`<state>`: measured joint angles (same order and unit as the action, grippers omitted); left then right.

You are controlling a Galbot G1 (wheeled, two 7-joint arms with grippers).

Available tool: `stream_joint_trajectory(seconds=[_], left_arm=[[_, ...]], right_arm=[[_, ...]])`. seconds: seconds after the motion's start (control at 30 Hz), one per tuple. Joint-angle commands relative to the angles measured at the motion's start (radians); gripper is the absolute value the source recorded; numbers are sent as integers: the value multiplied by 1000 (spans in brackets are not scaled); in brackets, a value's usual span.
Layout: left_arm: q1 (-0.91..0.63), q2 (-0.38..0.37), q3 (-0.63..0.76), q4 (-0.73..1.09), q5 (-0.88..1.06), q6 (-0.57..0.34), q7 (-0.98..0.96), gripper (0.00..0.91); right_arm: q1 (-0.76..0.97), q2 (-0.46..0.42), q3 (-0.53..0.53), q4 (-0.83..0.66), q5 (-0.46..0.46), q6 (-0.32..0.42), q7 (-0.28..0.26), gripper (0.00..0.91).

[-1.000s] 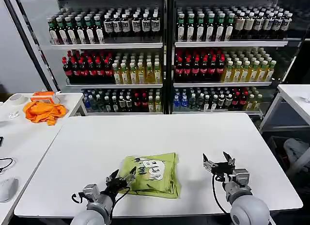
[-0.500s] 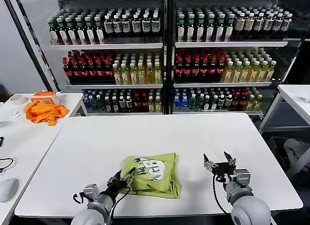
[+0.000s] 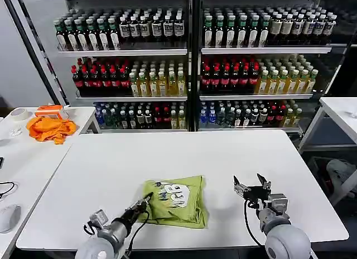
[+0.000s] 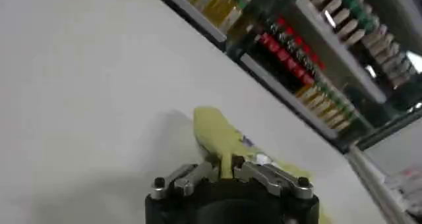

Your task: Fold and organize the clothes.

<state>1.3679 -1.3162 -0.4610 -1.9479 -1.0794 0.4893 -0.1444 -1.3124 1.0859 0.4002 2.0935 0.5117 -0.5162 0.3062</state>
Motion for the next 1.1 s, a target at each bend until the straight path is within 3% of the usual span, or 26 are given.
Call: stream_joint_trajectory(seconds=[0.03,0.17,0.23,0.4,0.6,0.7,0.8,0.9,0.97,1.1], left_arm=[[-1,10,-199,-55,-384,-2,-4,20],[9,63,-357,-91,-451,14,-5,20],[13,127,-456,-85,-450,29,-6,20],[39,389,-732,-24,-451,76,-4,20],[95,525,-854,-98,-333,90,10,20],[95,532,-801,-152,-236,90,29,20],[157,489,-625,-198,76,85,108,20],[207,432,-408,-181,400,28,146,20],[208,396,-236,-123,705,-55,143,20],[189,336,-76,-77,931,-109,115,20]], right_arm=[[6,1,-2,-2,3,1,0,907],[25,2,-5,-11,12,2,-1,907],[36,2,-6,-16,18,2,-1,907],[64,2,-16,-24,35,5,-4,907],[85,16,-28,-41,37,12,-9,907],[88,22,-32,-45,36,16,-10,907],[83,28,-29,-44,32,18,-11,907],[70,30,-23,-45,26,22,-12,907],[56,26,-16,-46,19,30,-16,907],[42,23,-5,-49,16,36,-17,907]])
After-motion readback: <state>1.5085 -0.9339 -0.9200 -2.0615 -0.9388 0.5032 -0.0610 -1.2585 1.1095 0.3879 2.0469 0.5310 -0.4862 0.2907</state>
